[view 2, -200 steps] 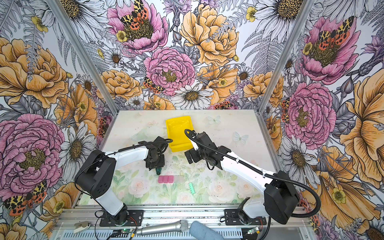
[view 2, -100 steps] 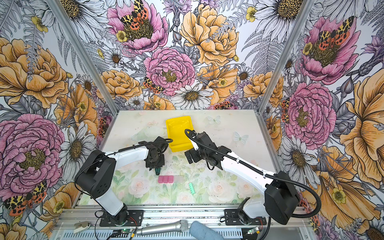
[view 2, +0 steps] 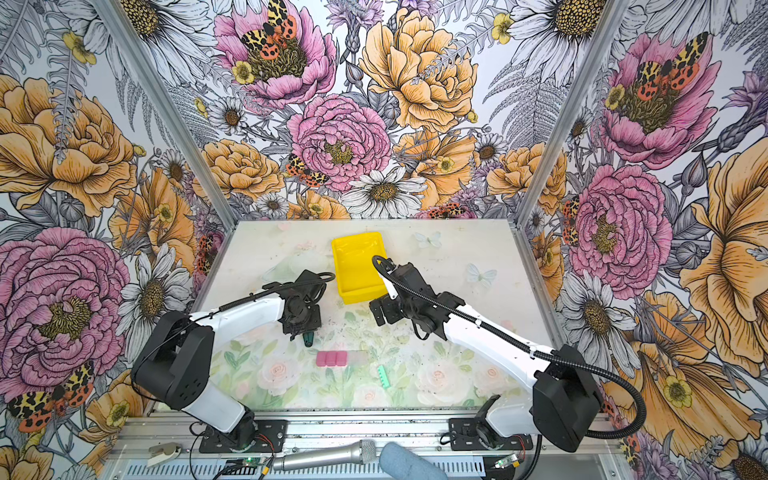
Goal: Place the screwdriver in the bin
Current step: 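Lift the screwdriver with the left gripper and carry it over the yellow bin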
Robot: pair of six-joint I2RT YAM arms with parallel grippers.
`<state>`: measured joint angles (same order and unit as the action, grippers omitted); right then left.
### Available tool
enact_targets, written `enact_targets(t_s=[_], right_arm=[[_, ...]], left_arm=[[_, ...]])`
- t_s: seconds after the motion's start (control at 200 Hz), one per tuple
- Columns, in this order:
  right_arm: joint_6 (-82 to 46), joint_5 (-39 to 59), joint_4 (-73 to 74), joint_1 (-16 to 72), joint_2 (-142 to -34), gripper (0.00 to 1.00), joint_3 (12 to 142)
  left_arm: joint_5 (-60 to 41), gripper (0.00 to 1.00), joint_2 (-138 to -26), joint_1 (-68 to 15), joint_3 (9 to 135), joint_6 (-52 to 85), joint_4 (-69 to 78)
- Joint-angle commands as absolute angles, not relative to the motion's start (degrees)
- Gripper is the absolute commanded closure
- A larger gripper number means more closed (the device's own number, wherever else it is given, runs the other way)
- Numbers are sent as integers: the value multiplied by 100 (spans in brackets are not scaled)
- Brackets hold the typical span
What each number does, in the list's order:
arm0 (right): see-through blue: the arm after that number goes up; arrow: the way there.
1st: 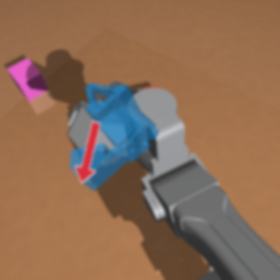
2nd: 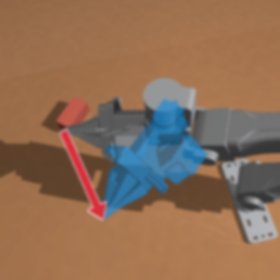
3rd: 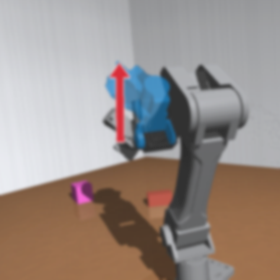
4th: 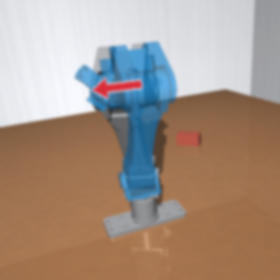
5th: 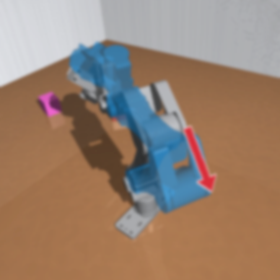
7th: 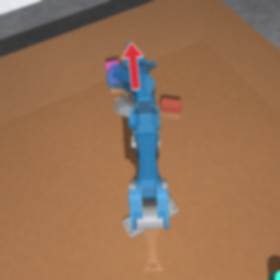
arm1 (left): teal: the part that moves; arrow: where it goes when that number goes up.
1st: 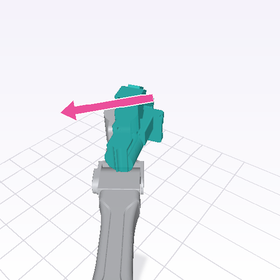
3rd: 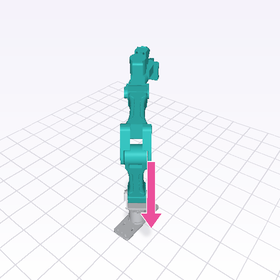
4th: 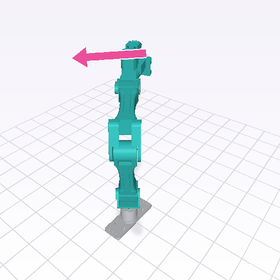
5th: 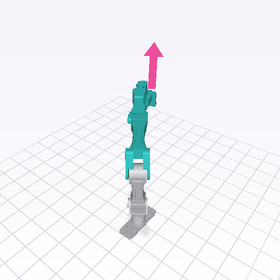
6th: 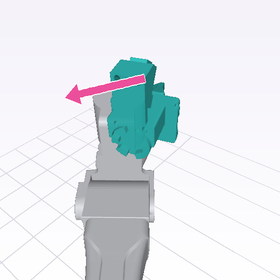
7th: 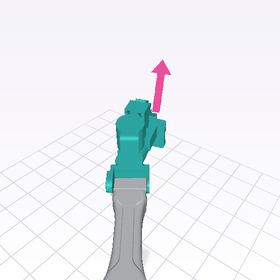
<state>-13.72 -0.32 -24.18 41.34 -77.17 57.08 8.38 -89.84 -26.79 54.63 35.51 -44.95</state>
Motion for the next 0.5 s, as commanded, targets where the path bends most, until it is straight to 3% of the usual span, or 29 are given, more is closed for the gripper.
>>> enact_targets(t_s=[0.0, 0.495], right_arm=[[-1467, -36, -2329, 4149, -7582, 0, 5978], [-1567, -306, -2338, 4151, -7518, 1, 6239]], left_arm=[[865, 100, -8690, -2513, 5405, 3404, -4438], [678, 100, -8016, -1970, 5966, 3051, -4796]])
